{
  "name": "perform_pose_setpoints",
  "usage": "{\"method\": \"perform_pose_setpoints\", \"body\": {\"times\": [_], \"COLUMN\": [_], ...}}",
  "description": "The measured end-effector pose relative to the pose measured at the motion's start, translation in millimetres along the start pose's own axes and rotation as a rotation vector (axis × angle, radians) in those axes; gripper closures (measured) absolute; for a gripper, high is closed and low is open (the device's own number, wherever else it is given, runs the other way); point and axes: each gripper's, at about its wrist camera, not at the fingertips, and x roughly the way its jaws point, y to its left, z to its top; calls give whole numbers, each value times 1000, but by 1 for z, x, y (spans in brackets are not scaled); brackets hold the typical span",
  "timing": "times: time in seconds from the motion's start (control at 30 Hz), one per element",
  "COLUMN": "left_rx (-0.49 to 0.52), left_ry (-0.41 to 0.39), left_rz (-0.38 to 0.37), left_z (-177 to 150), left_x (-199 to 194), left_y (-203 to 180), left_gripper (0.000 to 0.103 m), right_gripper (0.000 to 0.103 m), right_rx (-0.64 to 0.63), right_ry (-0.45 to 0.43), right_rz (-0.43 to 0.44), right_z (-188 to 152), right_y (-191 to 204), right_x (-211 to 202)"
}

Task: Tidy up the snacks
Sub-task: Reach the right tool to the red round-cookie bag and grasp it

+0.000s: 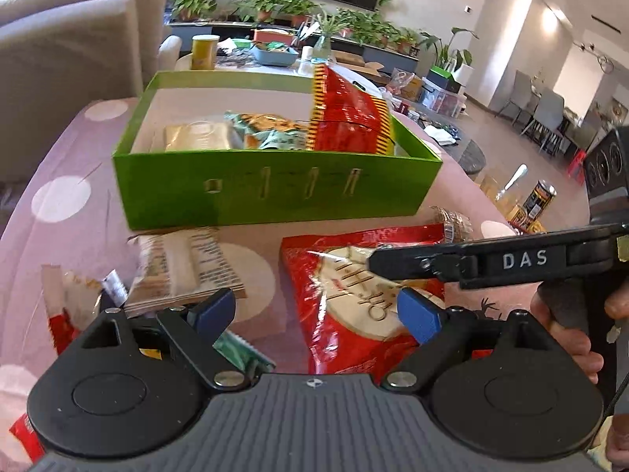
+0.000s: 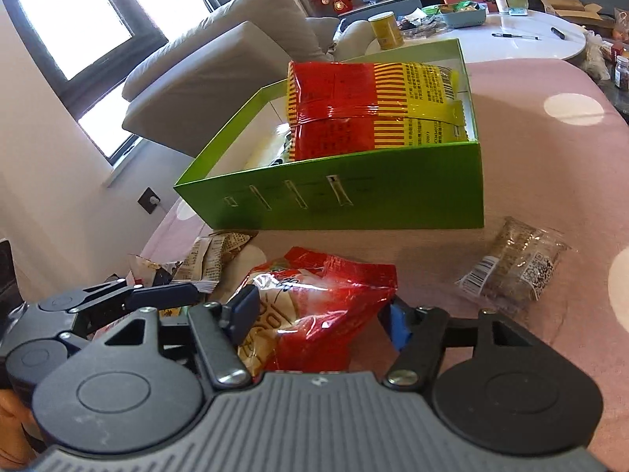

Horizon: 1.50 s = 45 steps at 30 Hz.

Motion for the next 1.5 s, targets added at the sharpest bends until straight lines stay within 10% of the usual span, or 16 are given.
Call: {"method": "perform_pose_setpoints", "body": {"times": [0.73, 1.1, 1.5], "left_rx": [-14, 4, 44], "left_ry": [32, 38, 82], "left_rz": [-28, -73, -98], "left_z": [-8, -5, -4], "left_x": [21, 10, 27], "left_y": [-6, -10, -19], "left_gripper": [5, 14, 14], "right_gripper": [37, 37, 37], "right_rx": [-29, 130, 166], "right_ry": [-23, -4, 56], "right_rz": [-262, -62, -56], "right_z": [-9, -8, -14], "right_y": [-6, 0, 3], "right_x": [-3, -28, -11]}}
